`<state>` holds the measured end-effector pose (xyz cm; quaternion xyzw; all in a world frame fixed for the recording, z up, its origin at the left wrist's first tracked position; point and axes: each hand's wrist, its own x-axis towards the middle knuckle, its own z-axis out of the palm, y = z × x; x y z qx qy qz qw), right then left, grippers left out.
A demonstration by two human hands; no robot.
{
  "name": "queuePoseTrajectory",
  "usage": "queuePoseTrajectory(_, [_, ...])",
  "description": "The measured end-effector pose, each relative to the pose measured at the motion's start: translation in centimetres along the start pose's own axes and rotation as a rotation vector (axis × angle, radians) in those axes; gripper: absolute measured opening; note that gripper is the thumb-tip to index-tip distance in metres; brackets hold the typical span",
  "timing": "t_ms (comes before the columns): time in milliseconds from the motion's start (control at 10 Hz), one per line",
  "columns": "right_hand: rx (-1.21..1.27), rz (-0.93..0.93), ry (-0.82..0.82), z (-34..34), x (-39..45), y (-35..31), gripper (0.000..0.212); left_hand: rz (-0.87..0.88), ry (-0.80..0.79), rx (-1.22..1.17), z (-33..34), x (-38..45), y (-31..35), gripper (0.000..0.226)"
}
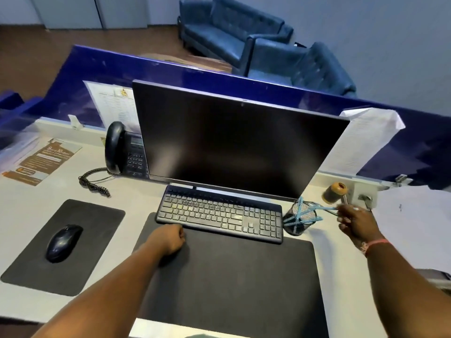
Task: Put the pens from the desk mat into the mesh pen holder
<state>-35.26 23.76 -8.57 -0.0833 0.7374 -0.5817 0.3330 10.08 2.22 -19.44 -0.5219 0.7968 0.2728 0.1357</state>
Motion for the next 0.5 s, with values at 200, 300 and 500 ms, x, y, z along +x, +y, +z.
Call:
queuePoseTrajectory(200, [-0.172, 0.069, -0.037, 3.4, -0.4, 3.6, 0.011, -0.005, -0.024, 0.000, -0.6, 0.3, 0.3, 0.021])
queuePoseTrajectory(300, [-0.142, 0.086, 0.022, 3.6, -0.5, 4.0, 0.011, 0.009, -0.030, -0.005, -0.8, 0.5, -0.1, 0.014])
queuePoseTrajectory(500, [0.209, 0.071, 0.179, 3.4, -1.3, 4.5, 0.015, 0.023, -0.079, -0.001, -1.5, 0.7, 0.8, 0.018])
